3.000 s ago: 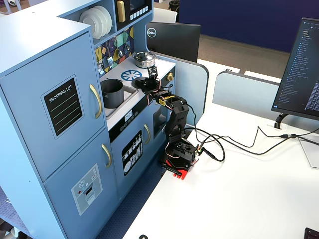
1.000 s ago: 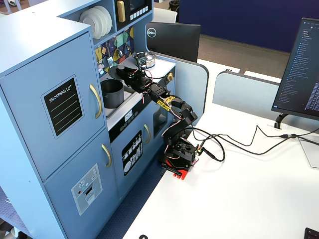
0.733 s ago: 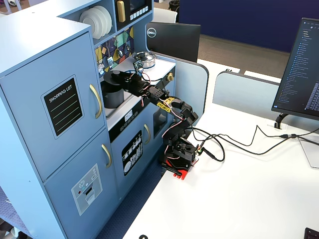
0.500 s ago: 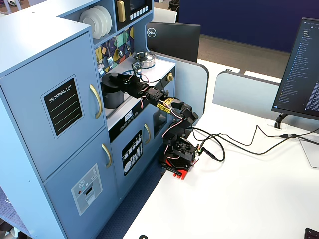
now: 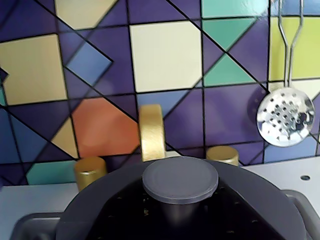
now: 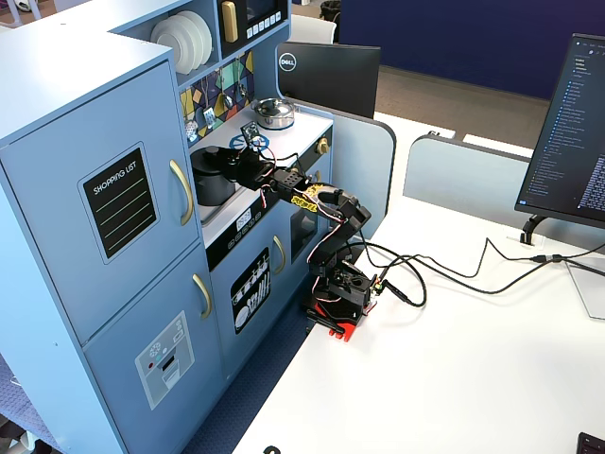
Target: Pick up the lid from the counter and put it on the gray recipient
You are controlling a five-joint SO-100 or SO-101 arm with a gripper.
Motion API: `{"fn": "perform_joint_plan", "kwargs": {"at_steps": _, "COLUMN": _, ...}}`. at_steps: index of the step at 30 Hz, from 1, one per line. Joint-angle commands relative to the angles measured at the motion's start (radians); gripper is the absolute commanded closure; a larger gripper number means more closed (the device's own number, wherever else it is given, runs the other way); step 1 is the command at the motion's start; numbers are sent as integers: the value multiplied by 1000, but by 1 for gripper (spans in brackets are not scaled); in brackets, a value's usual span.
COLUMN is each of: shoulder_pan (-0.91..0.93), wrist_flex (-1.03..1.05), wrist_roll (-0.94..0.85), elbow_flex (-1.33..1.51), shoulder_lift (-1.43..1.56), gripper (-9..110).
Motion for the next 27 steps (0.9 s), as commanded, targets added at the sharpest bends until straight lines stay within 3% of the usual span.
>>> {"fn": "perform_joint_plan", "kwargs": {"at_steps": 1, "shoulder_pan": -20, "wrist_flex": -46, "wrist_roll": -9, "elbow_flex": -29, "shoulder_lift": -9, "gripper": 102}}
{"fn": "perform_joint_plan", "kwargs": {"at_steps": 27, "shoulder_pan": -34, "wrist_flex": 35, "wrist_roll": -38, "elbow_flex": -49, "shoulder_lift": 44, "gripper": 102}}
